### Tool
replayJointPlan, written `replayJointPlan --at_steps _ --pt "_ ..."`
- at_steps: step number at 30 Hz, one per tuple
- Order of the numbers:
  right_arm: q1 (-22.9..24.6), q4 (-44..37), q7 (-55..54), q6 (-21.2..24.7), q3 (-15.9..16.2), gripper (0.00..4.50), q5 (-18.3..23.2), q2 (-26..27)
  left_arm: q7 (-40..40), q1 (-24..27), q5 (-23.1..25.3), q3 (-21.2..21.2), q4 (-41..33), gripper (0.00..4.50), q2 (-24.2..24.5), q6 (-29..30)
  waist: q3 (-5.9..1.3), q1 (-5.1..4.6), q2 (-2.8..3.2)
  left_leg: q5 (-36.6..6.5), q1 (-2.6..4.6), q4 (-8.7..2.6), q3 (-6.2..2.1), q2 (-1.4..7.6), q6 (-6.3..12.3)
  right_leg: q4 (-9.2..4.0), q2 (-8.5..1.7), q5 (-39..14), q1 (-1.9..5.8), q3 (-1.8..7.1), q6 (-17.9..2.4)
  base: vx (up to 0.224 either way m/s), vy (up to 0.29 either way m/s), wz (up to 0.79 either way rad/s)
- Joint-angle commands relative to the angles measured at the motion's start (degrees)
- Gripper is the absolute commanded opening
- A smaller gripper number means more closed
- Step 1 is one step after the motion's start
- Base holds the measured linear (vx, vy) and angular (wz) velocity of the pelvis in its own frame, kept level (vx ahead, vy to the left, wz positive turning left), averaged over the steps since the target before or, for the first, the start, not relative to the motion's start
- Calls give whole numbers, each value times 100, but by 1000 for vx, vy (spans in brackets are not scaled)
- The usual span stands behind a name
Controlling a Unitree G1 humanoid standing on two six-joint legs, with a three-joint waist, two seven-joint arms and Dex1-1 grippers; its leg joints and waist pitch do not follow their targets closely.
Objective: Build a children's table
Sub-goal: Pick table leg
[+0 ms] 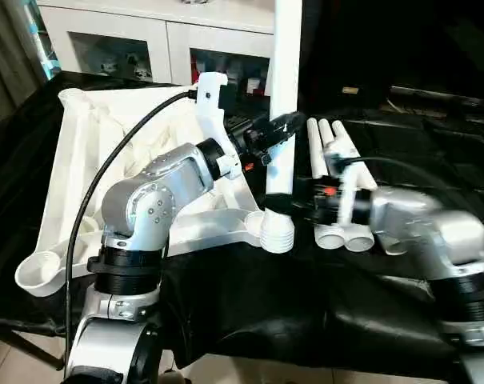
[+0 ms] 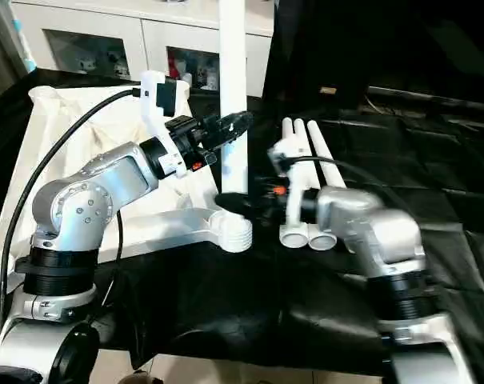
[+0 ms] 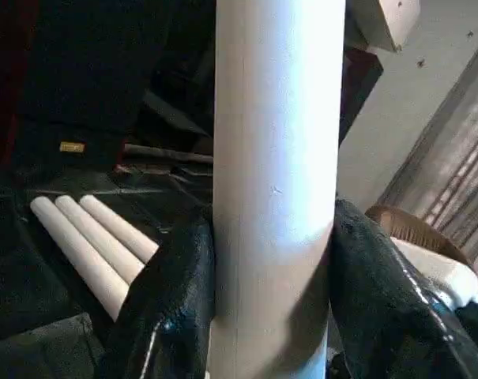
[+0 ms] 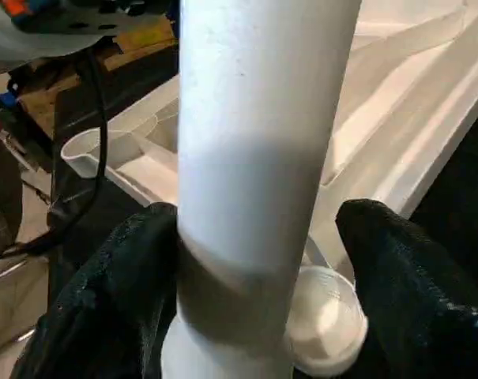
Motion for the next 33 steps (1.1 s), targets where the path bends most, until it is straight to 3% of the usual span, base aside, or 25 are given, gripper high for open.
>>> replayJointPlan --at_steps 1,22,33 --pt "-79 -38 47 86 5 349 15 -64 -88 -83 -74 -96 -90 177 -6 57 -463 24 14 -805 50 -351 -12 132 -16 -438 -358 -928 340 201 -1062 0 0 0" --pt "-6 62 337 149 315 349 -42 -108 -305 -105 -344 -84 -268 177 44 276 -457 30 3 -834 50 -347 -7 135 -12 -445 -362 -1029 335 203 -1077 0 0 0" --pt "60 43 417 194 393 257 -56 -103 -365 -116 -455 -143 -367 177 50 376 -461 28 16 -841 57 -349 -11 137 -21 -438 -357 -962 334 198 -1100 0 0 0"
